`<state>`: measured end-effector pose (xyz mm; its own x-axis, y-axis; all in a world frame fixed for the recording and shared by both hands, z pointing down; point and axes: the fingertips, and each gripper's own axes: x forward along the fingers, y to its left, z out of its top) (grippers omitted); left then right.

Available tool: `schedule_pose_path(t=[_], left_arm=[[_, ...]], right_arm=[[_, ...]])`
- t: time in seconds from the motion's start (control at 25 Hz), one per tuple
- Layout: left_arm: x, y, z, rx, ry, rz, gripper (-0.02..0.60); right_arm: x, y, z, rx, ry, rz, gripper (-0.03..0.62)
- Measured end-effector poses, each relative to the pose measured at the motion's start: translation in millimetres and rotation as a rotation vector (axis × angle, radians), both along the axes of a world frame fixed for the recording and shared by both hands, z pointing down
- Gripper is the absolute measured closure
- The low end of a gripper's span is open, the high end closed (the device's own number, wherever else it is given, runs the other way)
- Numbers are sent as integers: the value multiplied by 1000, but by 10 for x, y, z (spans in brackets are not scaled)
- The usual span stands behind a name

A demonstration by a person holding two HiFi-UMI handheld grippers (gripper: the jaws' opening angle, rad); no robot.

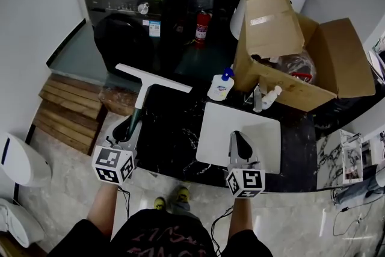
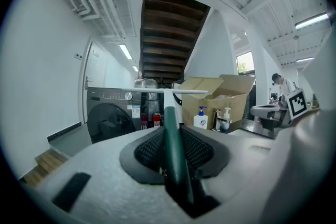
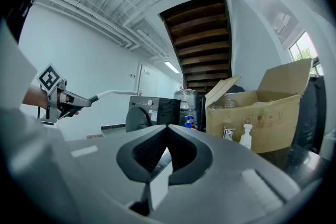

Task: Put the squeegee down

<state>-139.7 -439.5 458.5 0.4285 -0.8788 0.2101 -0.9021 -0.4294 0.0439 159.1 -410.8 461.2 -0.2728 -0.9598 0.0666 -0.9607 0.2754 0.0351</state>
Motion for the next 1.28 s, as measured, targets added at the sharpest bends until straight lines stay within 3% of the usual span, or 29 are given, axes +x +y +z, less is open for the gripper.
schedule_pose_path(t=[0.56,1.28], left_arm=[[328,-398,324,-79,-8,6,483],[527,-481,1193,-299,-69,-9,483]], right_arm=[[70,10,125,-27,4,-5,583],[115,44,235,-45,-3,-22,583]])
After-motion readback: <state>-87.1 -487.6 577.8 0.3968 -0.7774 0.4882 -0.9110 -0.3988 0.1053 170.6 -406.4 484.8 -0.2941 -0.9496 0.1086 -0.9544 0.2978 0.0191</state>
